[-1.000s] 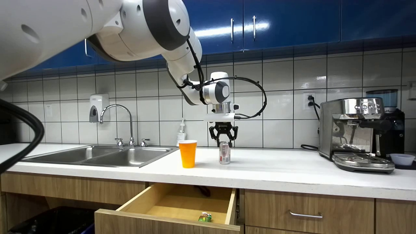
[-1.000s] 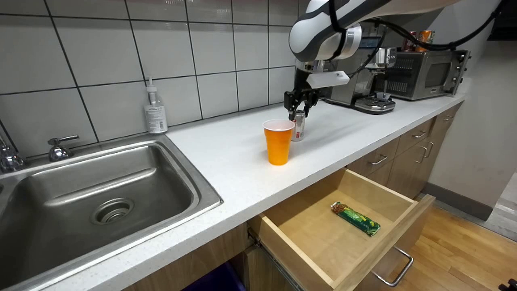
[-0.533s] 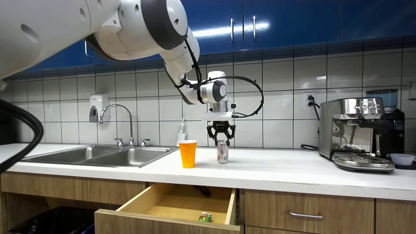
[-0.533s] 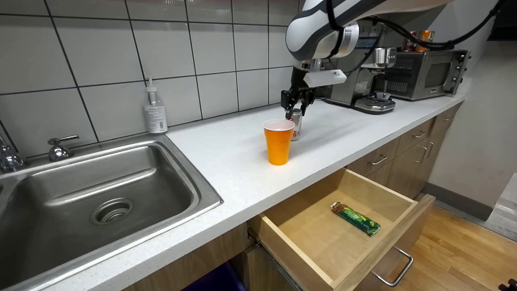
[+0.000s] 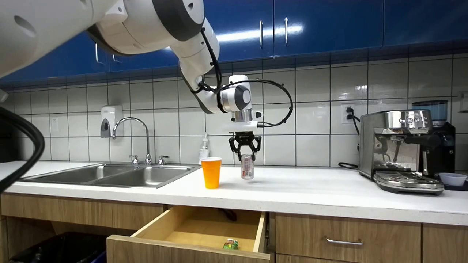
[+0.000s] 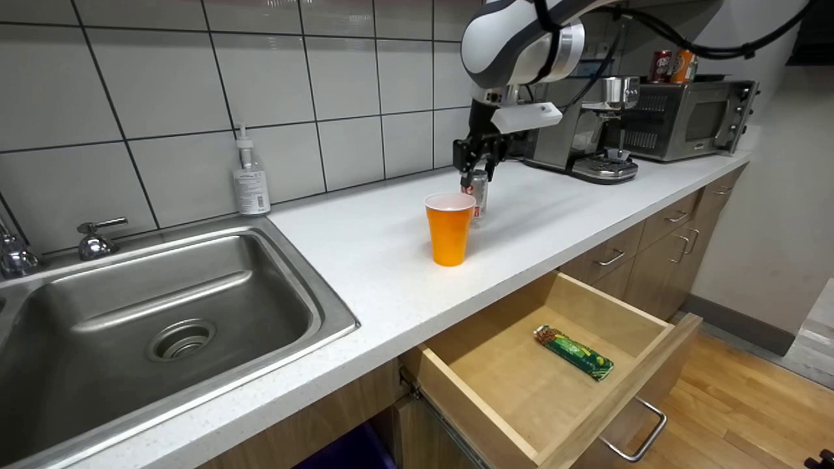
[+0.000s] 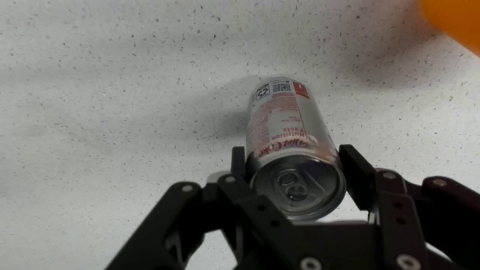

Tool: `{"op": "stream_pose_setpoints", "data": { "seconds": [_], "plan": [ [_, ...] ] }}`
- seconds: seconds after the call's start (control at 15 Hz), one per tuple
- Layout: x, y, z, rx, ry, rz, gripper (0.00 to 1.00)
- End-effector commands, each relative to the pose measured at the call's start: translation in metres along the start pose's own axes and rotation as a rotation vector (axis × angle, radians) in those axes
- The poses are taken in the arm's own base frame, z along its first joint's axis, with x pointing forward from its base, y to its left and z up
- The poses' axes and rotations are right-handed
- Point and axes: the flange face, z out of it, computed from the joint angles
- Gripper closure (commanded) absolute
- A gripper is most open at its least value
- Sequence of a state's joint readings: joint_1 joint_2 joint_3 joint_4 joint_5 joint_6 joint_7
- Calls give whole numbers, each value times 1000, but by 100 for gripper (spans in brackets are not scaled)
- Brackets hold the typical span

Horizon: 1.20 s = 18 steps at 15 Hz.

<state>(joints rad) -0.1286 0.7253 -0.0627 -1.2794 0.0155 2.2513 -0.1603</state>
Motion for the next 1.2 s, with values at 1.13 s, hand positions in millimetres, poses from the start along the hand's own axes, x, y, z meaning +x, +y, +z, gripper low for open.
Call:
{"op": "stream_pose_setpoints", "data": {
  "seconds": [1.13],
  "plan": [
    [-110,-26,-50,-75,7,14,62]
  ]
}}
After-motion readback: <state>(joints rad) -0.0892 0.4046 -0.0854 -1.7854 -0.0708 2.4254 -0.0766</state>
